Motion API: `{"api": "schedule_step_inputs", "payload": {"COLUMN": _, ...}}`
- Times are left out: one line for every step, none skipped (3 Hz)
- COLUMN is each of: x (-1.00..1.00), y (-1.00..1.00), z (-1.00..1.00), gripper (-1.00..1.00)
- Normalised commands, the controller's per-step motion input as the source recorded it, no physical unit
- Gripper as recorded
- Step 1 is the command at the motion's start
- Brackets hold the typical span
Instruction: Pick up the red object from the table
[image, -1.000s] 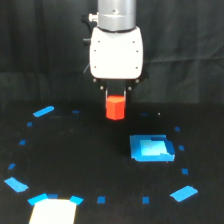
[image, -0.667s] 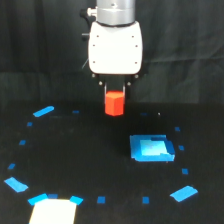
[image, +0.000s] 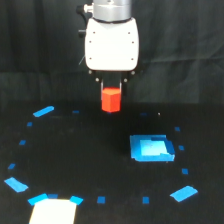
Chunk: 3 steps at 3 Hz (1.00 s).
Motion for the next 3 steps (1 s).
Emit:
{"api": "schedule_step_inputs", "payload": {"x": -0.11, "y": 0.01, "z": 0.16, "gripper": -0.93}}
{"api": "schedule_step_inputs", "payload": {"x": 0.14, "y": 0.25, "z": 0.85, "gripper": -1.0}}
{"api": "schedule_step_inputs", "payload": {"x": 0.18, "y": -0.03, "z": 0.86, "gripper": -1.0}}
